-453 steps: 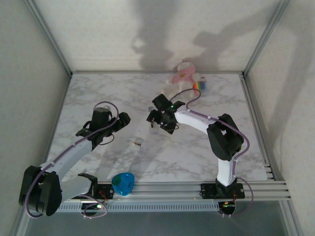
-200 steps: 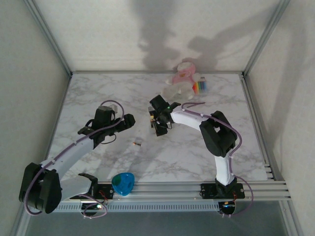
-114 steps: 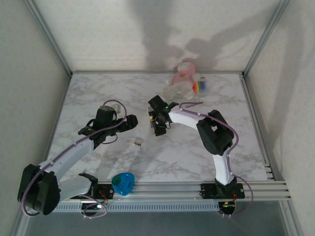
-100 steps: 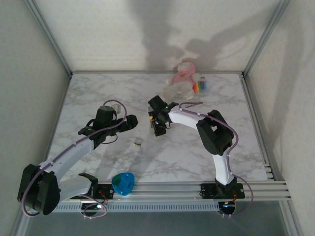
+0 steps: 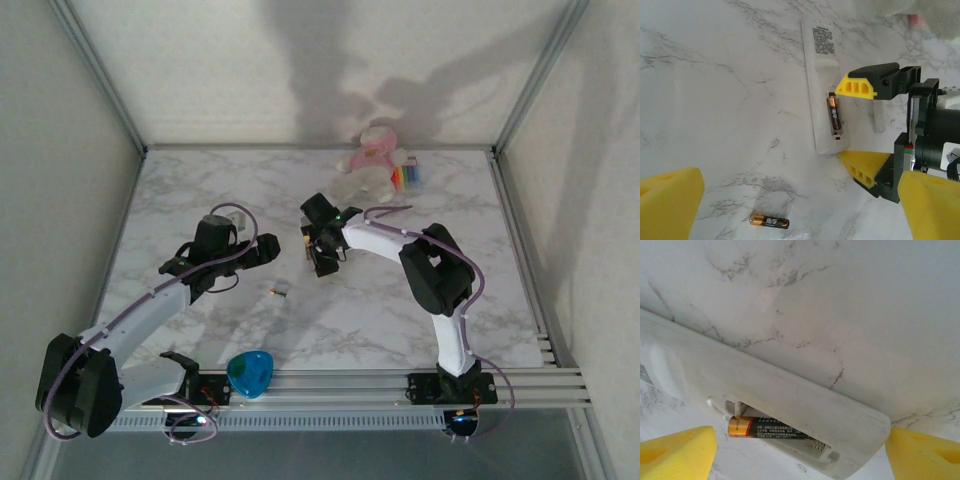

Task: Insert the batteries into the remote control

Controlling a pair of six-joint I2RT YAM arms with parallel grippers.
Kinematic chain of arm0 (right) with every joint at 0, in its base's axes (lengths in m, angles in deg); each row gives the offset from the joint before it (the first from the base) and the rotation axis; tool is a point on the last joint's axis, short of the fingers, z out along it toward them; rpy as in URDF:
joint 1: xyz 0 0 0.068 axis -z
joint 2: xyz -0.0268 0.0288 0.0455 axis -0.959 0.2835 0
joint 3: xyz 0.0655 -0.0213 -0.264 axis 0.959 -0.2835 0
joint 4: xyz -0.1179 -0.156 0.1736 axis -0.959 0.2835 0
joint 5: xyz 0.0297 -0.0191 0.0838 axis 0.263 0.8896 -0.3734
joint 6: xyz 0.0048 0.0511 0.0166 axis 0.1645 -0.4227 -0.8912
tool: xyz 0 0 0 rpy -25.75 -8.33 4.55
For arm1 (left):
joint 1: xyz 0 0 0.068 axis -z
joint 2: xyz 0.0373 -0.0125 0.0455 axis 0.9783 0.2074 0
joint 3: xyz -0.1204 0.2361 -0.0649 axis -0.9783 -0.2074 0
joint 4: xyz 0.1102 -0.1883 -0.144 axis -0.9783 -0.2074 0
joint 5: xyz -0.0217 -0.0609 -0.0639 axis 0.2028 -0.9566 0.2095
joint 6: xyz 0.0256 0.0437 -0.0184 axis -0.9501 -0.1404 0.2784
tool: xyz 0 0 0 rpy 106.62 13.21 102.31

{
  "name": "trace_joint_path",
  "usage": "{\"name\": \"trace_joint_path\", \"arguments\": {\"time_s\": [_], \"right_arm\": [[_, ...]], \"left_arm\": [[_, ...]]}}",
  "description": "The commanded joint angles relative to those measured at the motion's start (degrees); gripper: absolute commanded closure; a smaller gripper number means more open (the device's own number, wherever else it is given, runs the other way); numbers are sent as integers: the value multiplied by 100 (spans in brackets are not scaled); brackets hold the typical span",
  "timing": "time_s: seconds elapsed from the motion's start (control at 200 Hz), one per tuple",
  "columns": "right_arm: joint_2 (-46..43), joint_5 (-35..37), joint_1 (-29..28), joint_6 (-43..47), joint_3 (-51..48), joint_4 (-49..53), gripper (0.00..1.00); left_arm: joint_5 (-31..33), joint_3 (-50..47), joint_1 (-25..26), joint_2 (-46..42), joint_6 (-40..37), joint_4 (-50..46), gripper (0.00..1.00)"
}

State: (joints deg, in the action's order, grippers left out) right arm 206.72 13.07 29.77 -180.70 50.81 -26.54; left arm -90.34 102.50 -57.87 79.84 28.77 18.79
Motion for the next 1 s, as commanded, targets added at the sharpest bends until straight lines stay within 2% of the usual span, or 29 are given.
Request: {"name": "trace_joint_path", "arguments": {"time_s": [0.0, 0.175, 0.376, 0.561, 0.816, 0.991], "right_arm": [[-303, 257, -45, 697, 231, 696, 11], [-598, 161, 26, 2255, 429, 1605, 13], [-356, 134, 51, 4942, 1343, 2361, 24], [207, 349, -74, 7212, 2474, 3090, 41], [701, 400, -94, 8642, 2927, 3170, 55], [1039, 504, -155, 9110, 3188, 3226, 56]], "left_arm": [[146, 97, 34, -6, -129, -126, 0], [194, 127, -87, 27, -128, -149, 0], [229, 163, -164, 80, -81, -162, 1], [346, 156, -171, 8, 58, -115, 0], [-160, -167, -153, -204, 640, 338, 0], [-62, -459, -61, -485, 993, 510, 0]]}}
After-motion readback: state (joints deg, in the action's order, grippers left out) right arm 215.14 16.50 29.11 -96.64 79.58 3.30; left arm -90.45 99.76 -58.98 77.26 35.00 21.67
